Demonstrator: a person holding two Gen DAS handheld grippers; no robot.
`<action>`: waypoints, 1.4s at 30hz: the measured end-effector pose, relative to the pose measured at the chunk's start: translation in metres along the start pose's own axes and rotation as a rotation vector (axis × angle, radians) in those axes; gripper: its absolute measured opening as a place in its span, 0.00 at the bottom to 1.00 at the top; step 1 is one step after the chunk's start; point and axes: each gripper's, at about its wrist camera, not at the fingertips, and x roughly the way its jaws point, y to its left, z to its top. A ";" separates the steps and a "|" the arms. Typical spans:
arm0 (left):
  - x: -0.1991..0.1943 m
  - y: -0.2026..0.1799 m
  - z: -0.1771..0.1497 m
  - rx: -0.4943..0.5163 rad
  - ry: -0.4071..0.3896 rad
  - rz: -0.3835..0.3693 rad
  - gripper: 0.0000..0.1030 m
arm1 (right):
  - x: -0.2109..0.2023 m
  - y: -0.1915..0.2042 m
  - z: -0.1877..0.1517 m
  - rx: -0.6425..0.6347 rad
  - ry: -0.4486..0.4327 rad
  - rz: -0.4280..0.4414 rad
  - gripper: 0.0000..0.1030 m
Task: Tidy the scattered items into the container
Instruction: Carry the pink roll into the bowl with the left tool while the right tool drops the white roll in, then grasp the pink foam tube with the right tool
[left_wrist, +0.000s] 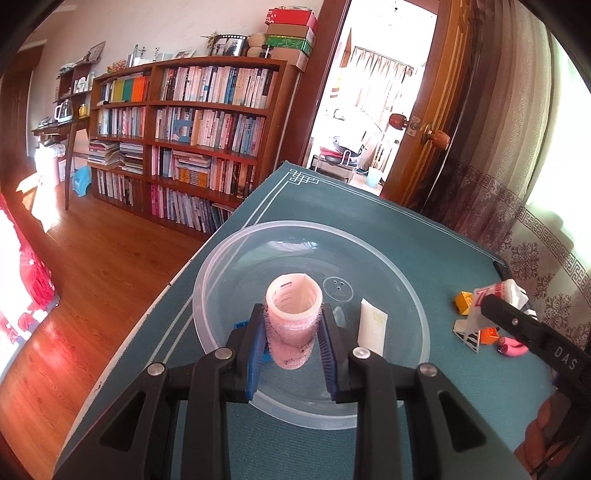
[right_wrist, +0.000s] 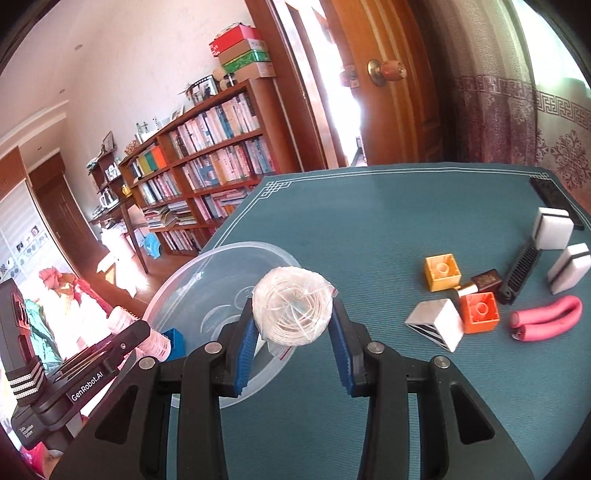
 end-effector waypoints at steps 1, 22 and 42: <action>0.000 0.000 0.000 -0.001 0.000 -0.003 0.30 | 0.004 0.004 0.000 -0.010 0.008 0.008 0.39; 0.013 0.000 -0.008 -0.013 0.048 -0.006 0.32 | 0.029 -0.008 -0.007 0.034 0.080 0.007 0.65; 0.006 -0.026 -0.003 0.067 -0.004 0.074 0.89 | 0.003 -0.067 -0.039 0.189 0.072 -0.051 0.65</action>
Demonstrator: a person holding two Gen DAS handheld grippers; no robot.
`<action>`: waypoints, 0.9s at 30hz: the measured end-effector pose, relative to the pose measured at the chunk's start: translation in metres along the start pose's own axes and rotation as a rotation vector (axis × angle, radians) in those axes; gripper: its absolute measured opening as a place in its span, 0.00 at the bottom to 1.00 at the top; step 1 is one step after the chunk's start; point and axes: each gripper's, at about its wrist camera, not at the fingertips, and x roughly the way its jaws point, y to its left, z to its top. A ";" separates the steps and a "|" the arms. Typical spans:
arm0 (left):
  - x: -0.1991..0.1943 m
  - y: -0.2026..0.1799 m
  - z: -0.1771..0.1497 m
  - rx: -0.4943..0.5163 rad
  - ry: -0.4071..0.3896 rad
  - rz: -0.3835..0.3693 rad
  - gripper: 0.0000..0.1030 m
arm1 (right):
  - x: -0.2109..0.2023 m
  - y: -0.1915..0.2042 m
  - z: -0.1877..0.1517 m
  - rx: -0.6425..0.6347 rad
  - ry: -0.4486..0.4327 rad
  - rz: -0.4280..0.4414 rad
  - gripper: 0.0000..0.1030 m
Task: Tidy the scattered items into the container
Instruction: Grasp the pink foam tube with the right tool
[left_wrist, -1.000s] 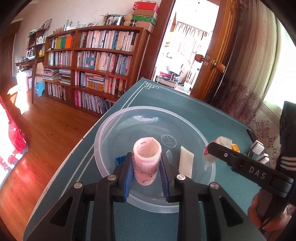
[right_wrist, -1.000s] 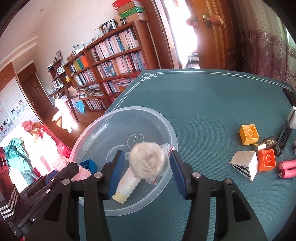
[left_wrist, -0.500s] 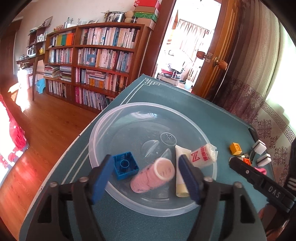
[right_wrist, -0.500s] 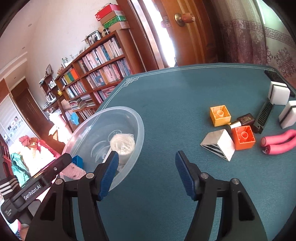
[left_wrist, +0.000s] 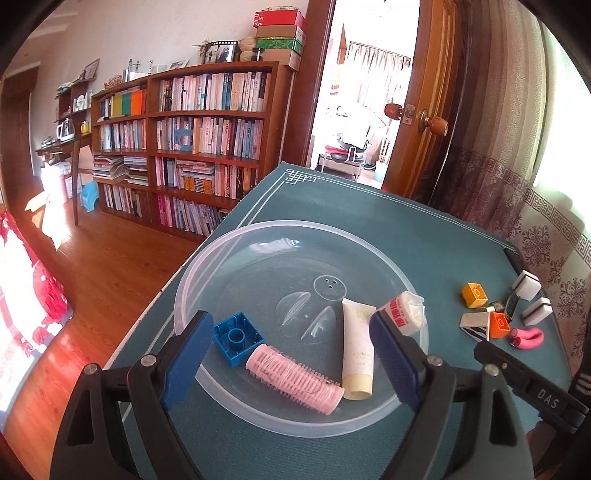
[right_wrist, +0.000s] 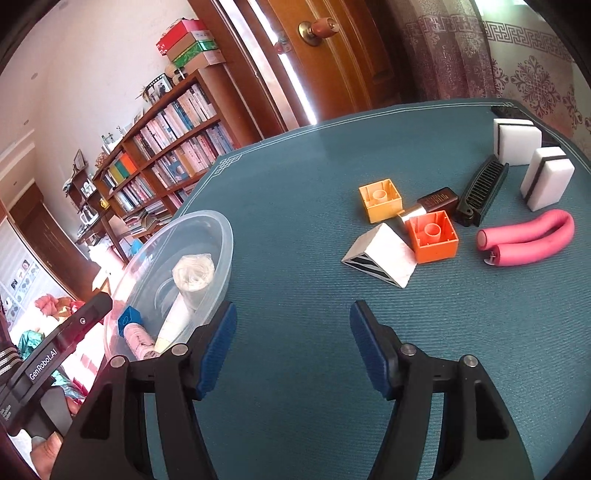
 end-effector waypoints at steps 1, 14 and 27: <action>0.000 -0.001 0.000 0.001 0.000 0.003 0.90 | -0.001 -0.002 0.000 0.004 -0.001 -0.002 0.65; -0.001 -0.012 -0.003 0.018 0.015 0.002 0.90 | -0.015 -0.025 0.001 0.068 -0.032 -0.028 0.65; 0.004 -0.036 -0.007 0.056 0.037 -0.026 0.90 | -0.044 -0.077 0.008 0.182 -0.094 -0.126 0.65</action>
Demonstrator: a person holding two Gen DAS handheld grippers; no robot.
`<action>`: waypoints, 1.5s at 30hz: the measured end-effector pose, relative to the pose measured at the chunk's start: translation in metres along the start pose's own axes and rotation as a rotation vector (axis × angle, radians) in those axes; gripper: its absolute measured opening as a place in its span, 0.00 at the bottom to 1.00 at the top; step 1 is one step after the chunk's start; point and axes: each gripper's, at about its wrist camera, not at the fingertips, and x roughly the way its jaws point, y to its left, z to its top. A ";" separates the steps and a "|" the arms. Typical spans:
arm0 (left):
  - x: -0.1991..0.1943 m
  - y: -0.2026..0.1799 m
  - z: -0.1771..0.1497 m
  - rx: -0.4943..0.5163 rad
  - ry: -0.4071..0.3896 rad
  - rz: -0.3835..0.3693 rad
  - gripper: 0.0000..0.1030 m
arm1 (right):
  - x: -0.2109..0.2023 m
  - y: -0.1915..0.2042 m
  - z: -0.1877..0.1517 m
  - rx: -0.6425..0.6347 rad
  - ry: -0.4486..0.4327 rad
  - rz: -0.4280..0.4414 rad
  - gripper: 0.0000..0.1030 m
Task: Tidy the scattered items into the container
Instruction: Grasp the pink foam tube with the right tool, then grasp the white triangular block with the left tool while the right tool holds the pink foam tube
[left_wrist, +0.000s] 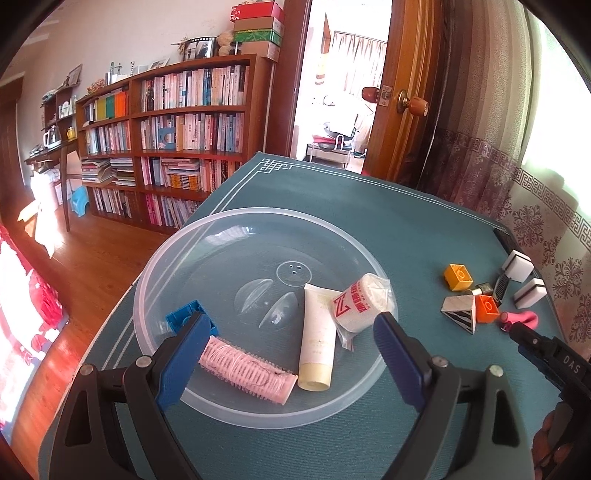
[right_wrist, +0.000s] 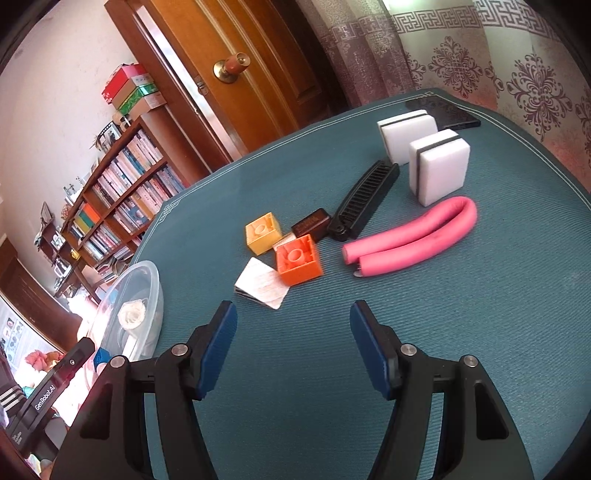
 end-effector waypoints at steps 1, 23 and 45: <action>0.000 -0.003 0.000 0.006 0.001 -0.003 0.90 | -0.001 -0.005 0.002 0.011 -0.004 -0.010 0.65; 0.000 -0.035 -0.001 0.084 0.012 -0.046 0.90 | 0.021 -0.075 0.045 0.206 0.035 -0.107 0.65; 0.006 -0.053 -0.002 0.115 0.035 -0.075 0.90 | 0.044 -0.052 0.043 -0.132 0.026 -0.405 0.47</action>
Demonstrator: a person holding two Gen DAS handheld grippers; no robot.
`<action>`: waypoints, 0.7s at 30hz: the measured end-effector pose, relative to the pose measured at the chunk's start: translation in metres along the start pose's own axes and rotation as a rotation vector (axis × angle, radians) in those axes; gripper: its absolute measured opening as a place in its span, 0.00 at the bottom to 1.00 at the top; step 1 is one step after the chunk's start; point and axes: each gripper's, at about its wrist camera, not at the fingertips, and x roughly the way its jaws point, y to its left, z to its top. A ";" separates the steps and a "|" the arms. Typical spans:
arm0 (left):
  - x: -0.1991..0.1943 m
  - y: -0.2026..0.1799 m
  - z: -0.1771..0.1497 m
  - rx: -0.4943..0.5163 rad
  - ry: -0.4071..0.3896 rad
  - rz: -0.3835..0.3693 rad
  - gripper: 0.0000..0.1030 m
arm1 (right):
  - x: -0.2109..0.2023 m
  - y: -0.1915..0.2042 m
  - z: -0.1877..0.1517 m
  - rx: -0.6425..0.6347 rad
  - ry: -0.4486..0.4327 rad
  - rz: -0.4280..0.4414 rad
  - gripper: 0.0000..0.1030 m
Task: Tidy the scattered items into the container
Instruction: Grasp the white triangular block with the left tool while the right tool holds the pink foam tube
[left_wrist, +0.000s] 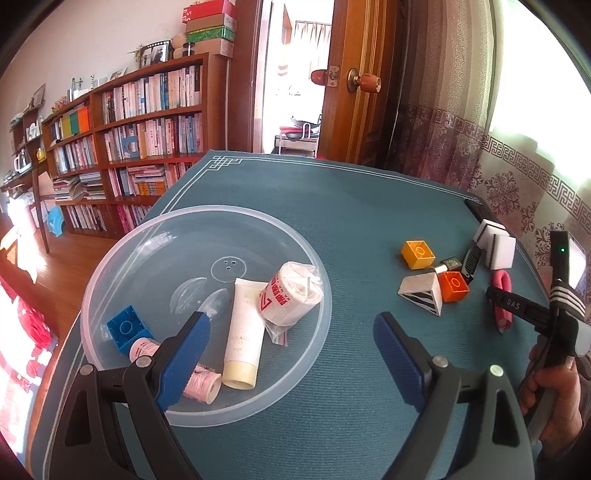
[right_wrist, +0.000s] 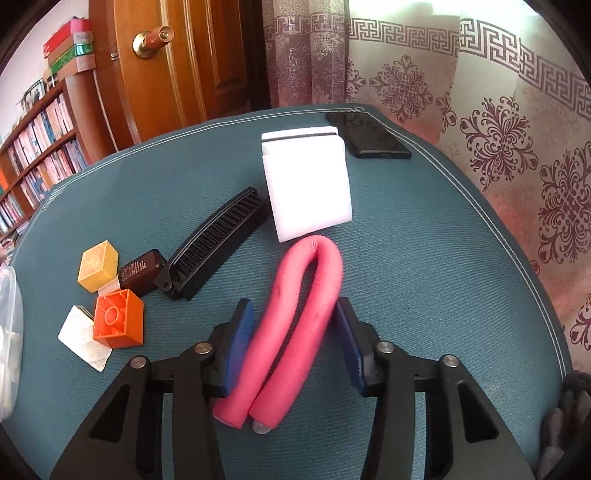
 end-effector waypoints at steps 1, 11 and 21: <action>0.000 -0.004 0.001 0.007 -0.001 -0.003 0.90 | -0.001 -0.003 -0.002 -0.004 0.001 0.007 0.46; 0.006 -0.058 0.010 0.115 -0.012 -0.055 0.90 | -0.020 -0.027 -0.023 -0.010 -0.004 0.065 0.45; 0.045 -0.103 0.012 0.152 0.063 -0.065 0.90 | -0.021 -0.035 -0.025 0.025 -0.017 0.114 0.46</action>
